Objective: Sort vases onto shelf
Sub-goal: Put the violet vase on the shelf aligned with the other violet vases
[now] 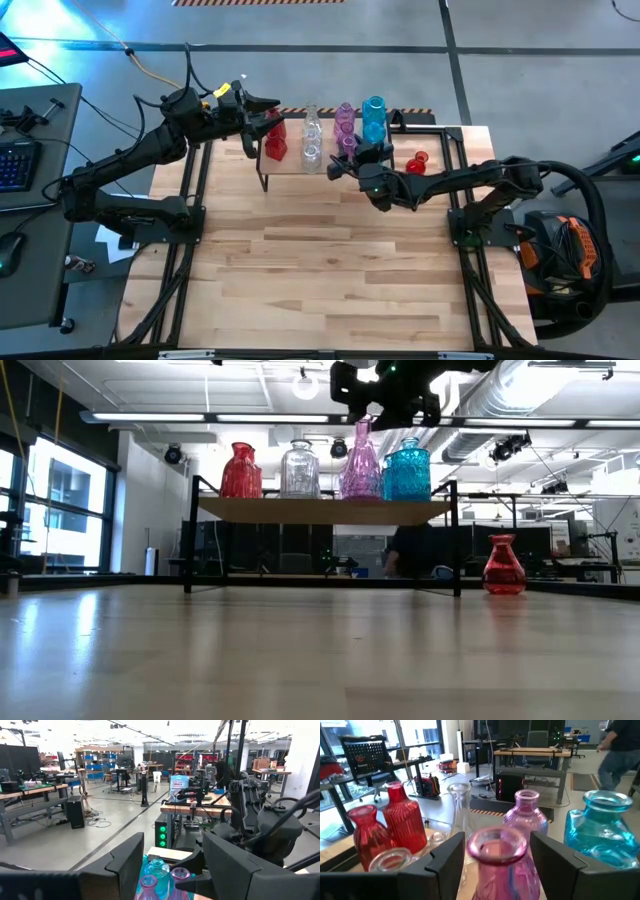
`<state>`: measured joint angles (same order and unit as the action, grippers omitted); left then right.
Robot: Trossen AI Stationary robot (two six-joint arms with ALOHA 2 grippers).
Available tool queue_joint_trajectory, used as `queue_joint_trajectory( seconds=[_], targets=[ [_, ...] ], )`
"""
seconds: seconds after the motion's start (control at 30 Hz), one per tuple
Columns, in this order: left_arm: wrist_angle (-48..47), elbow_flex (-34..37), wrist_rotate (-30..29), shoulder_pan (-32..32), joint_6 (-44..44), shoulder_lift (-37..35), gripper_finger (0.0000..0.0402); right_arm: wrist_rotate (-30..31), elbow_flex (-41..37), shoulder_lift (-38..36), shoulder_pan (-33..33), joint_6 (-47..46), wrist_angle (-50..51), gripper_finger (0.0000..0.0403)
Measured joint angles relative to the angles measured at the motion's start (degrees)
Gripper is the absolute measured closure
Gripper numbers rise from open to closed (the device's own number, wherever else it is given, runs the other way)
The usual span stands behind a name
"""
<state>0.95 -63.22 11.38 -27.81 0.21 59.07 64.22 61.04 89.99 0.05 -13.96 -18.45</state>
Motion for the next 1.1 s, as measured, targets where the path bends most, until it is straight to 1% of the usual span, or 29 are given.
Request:
queue_joint_trajectory(
  seconds=[0.37,0.63,0.8,0.87,1.0,1.1],
  targets=[
    [0.0,0.0,0.0,0.0,0.0,0.0,0.0207,0.56,-0.02,-3.18,0.0,3.64,-0.62,0.0196],
    [0.01,-0.02,0.0,0.02,0.0,0.0,0.0207,-0.53,-0.02,-3.57,0.0,7.0,-3.76,0.0196],
    [0.02,-0.02,0.0,0.02,0.0,0.0,0.0207,-0.79,-0.02,-6.74,1.05,11.76,-6.22,0.0196],
    [0.02,-0.02,0.0,0.02,0.0,0.0,0.0207,0.2,-0.02,-7.92,1.84,13.63,-5.99,0.0197],
    [0.01,-0.02,0.0,0.02,0.0,0.0,0.0207,3.16,-0.02,-10.26,3.56,15.17,-1.19,0.0197],
    [0.02,-0.02,0.0,0.02,0.0,0.0,0.0207,3.19,-0.02,-11.11,4.47,10.24,6.13,0.0197]
  ],
)
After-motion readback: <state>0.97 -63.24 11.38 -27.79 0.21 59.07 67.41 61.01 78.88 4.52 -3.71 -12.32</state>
